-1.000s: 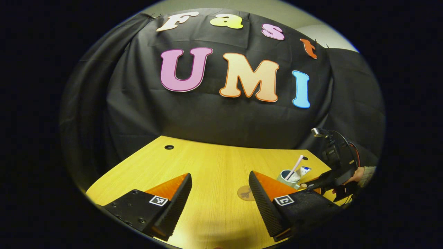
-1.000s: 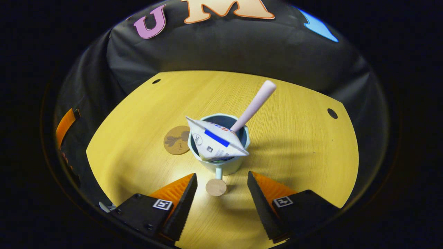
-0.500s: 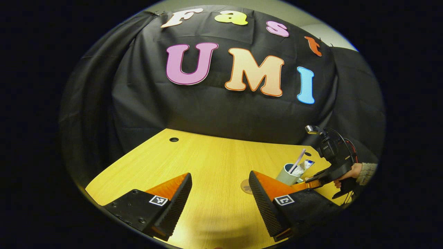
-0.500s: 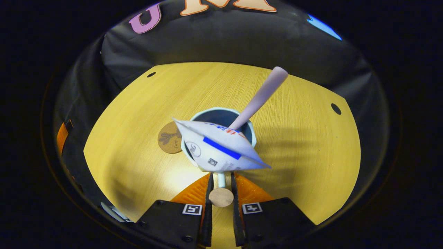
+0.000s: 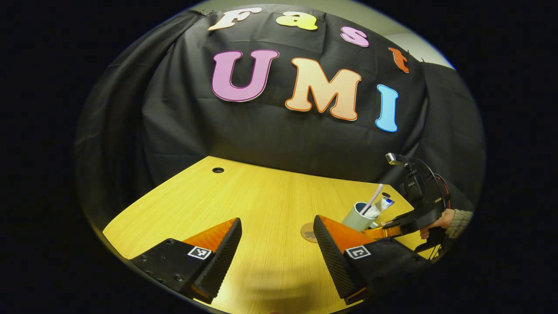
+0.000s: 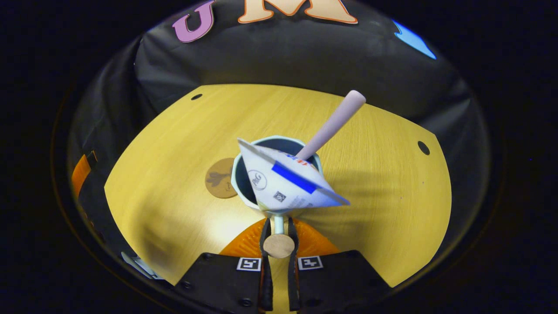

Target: Put the toothbrush and toothpaste on the desktop into the cup, then pick up the cup and place it on the coaster on the desktop.

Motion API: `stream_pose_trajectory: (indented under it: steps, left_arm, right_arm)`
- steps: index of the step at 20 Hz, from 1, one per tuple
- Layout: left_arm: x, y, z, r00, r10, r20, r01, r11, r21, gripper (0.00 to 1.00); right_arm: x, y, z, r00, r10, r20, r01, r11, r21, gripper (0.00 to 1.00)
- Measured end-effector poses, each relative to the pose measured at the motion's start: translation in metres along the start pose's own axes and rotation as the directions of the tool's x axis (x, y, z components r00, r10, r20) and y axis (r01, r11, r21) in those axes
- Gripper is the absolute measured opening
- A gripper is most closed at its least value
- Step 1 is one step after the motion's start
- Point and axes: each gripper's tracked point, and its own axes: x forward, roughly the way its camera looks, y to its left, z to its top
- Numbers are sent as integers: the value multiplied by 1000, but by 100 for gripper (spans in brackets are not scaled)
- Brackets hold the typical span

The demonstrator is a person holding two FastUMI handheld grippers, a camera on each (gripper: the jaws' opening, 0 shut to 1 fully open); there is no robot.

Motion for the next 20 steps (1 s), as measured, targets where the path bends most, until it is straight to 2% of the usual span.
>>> stream_pose_trajectory:
  steps: [3, 6, 8, 13, 20]
  left_arm:
    - [2, 1, -2, 1000, 4, -4, -4, 1000, -20, 95]
    - [2, 5, -7, 1000, 10, -14, -10, 1000, -28, 95]
    - [0, 9, -8, 1000, 18, -20, -18, 999, -31, 95]
    - [-7, 29, -12, 998, 58, -30, -59, 998, -31, 95]
    - [-14, 47, -26, 994, 94, -63, -97, 994, -56, 95]
  right_arm:
    - [1, 23, 26, 999, 27, 43, -25, 998, -54, 16]
    - [8, 52, 39, 996, 83, 44, -80, 995, -67, 16]
    - [16, 64, 45, 995, 93, 37, -89, 991, -95, 16]
    - [37, 77, 35, 995, 102, -15, -103, 988, -117, 15]
    - [35, 84, 27, 993, 109, -35, -112, 985, -127, 18]
